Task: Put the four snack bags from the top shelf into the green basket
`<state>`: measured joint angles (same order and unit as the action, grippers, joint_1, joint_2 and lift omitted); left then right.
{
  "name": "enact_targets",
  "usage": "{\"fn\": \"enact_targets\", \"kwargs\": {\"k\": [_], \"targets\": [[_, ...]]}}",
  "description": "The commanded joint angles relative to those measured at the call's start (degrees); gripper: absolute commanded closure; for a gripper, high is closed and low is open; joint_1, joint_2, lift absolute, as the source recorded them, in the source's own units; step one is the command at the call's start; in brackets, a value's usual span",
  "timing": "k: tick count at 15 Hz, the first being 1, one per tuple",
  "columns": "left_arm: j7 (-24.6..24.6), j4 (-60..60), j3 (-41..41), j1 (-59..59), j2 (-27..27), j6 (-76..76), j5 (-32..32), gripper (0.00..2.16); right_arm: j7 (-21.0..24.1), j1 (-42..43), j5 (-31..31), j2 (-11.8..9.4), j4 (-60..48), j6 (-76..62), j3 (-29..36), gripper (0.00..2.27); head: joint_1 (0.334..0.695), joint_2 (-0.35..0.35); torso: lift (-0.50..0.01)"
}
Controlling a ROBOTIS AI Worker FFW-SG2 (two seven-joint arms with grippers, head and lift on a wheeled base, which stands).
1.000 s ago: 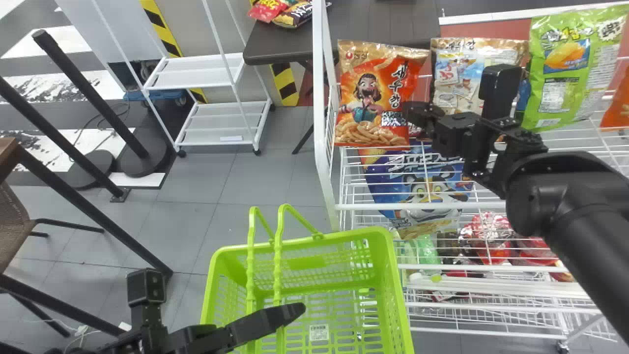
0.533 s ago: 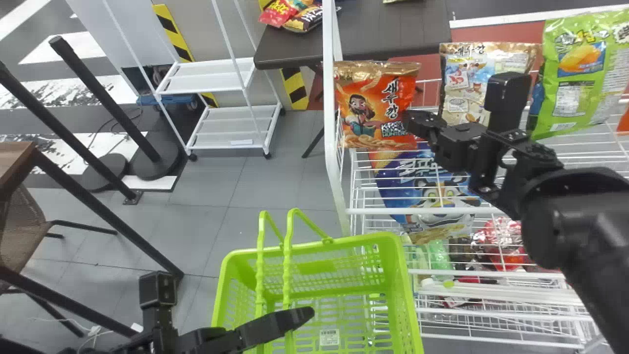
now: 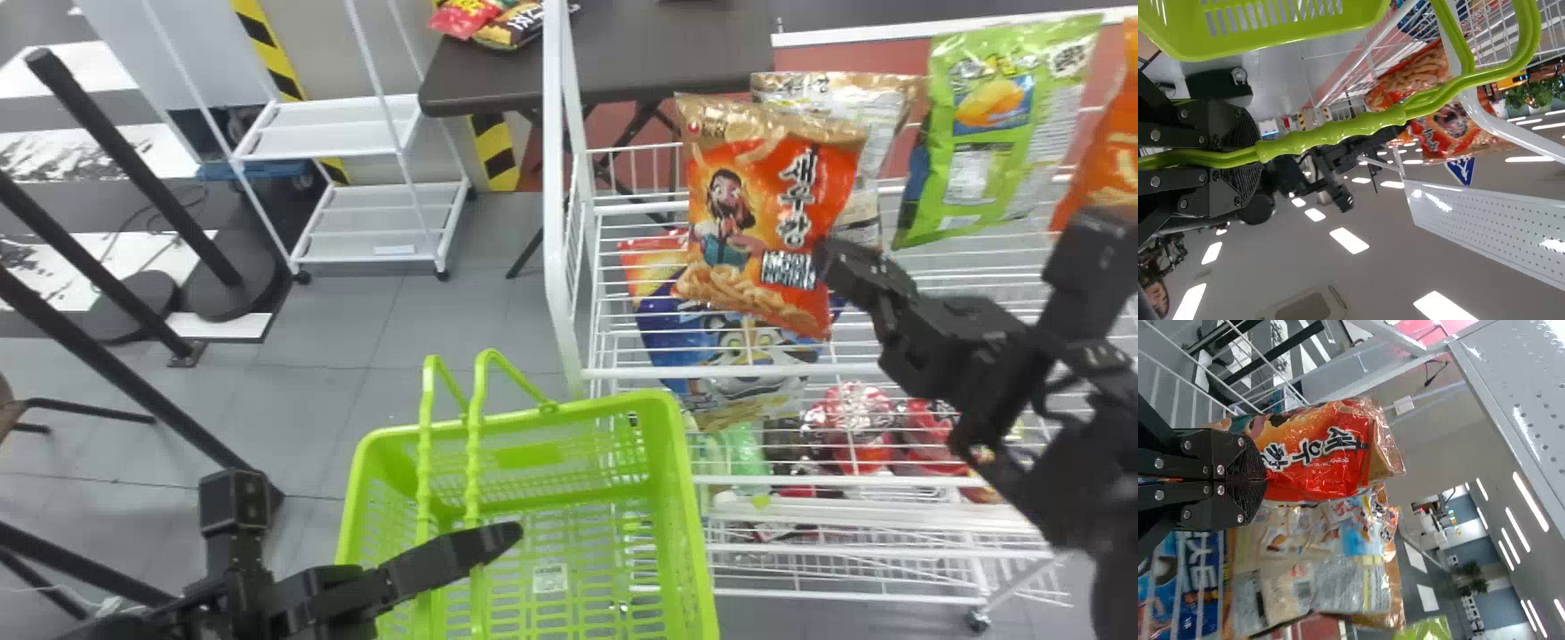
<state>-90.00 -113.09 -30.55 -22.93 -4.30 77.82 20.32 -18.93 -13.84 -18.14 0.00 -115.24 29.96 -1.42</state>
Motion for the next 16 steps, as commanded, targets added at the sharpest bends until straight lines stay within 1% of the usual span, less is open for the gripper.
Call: {"fn": "enact_targets", "kwargs": {"k": [1,3,5,6,7,9,11,13,14,15,16], "targets": [[-0.57,0.24,0.14,0.61,0.0,0.01,-0.2,2.15,-0.14,-8.04,-2.25,0.05,-8.6,4.8,0.72,2.25,0.695,0.154,0.0],[-0.57,0.24,0.49,0.69,0.09,0.19,-0.46,2.15,-0.5,-12.96,-3.83,0.05,-13.7,8.14,-0.08,2.25,0.695,0.165,0.0],[-0.57,0.33,0.49,0.78,0.17,0.36,-0.73,2.15,-1.2,-15.07,-4.53,0.05,-16.25,13.24,-1.39,2.25,0.695,0.187,0.0],[-0.57,0.33,0.58,0.78,0.17,0.36,-0.9,2.15,-1.29,-15.51,-5.41,0.05,-17.04,15.53,-2.1,2.25,0.695,0.22,0.0],[-0.57,0.33,0.76,0.69,0.26,0.54,-0.9,2.15,-1.64,-15.34,-5.68,0.05,-17.04,19.57,-3.59,2.25,0.695,0.241,0.0],[-0.57,0.24,1.11,0.78,0.26,0.54,-0.9,2.15,-1.64,-14.28,-5.94,0.05,-15.9,21.86,-6.84,2.25,0.695,0.289,0.0],[-0.57,0.24,1.2,0.78,0.35,0.54,-0.9,2.15,-1.29,-12.44,-5.59,0.05,-14.32,27.66,-9.92,2.25,0.695,0.342,0.0],[-0.57,0.24,1.2,0.78,0.35,0.54,-0.9,2.15,-0.58,-10.68,-2.51,-0.09,-12.82,32.75,-12.56,2.2,0.695,0.35,0.0],[-0.57,0.24,1.2,0.78,0.26,0.54,-0.9,2.15,-0.58,-10.24,-0.23,-0.09,-12.47,33.98,-13.7,1.85,0.695,0.35,0.0],[-0.57,0.24,1.2,0.78,0.26,0.54,-0.9,2.15,-0.58,-9.98,1.18,-0.26,-11.94,33.98,-14.4,0.86,0.695,0.35,0.0],[-0.57,0.24,1.28,0.78,0.26,0.54,-0.9,2.15,-0.85,-9.62,1.18,-0.53,-11.33,33.98,-14.75,0.0,0.695,0.35,0.0]]}}
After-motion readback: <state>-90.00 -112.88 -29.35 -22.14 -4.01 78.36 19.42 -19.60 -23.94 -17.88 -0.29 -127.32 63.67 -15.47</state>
